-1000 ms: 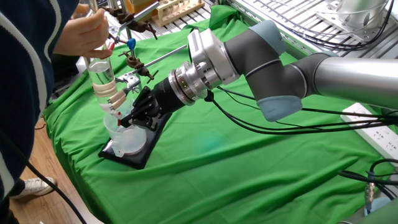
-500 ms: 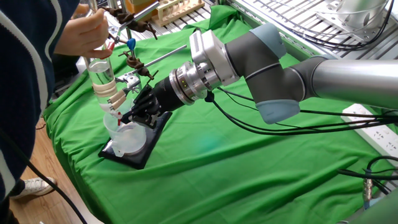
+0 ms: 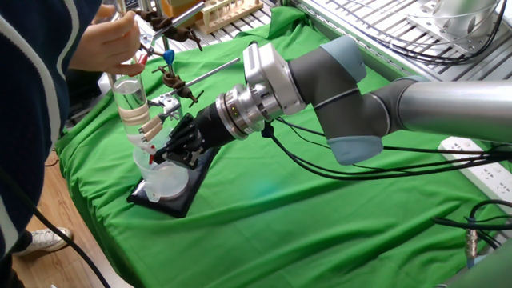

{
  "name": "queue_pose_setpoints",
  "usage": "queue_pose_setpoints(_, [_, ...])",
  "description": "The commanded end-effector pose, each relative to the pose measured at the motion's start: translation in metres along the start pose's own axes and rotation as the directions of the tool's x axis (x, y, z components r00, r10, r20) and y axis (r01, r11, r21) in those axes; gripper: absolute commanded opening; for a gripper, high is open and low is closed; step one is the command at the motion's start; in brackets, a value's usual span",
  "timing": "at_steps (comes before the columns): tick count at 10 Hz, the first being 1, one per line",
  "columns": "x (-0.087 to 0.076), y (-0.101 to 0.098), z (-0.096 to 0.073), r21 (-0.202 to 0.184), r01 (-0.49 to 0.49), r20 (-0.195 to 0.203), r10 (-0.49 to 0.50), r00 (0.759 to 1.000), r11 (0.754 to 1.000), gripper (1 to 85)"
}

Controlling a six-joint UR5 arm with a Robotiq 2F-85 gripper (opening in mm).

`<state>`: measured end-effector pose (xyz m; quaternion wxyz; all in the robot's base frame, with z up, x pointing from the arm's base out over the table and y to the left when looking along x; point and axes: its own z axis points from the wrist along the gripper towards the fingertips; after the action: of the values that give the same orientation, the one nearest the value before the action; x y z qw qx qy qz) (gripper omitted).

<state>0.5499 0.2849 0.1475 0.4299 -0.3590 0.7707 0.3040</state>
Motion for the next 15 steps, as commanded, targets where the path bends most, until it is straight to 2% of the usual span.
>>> queue_pose_setpoints(1, [-0.005,-0.005,-0.008,-0.021,-0.007,0.014,0.007,1.000,1.000,1.3])
queue_pose_setpoints(2, [-0.009,-0.002,-0.009,-0.038,-0.020,0.026,0.021,0.999,0.999,1.3])
queue_pose_setpoints(4, [-0.011,0.000,-0.009,-0.040,-0.036,0.031,0.037,0.999,0.999,1.3])
queue_pose_setpoints(5, [-0.009,-0.004,-0.009,-0.027,-0.027,0.026,0.028,0.999,0.999,1.3])
queue_pose_setpoints(9, [-0.011,0.000,-0.008,-0.032,-0.056,0.031,0.058,0.998,0.998,1.3])
queue_pose_setpoints(15, [0.002,-0.018,-0.006,0.030,-0.015,-0.003,0.015,1.000,0.999,1.3])
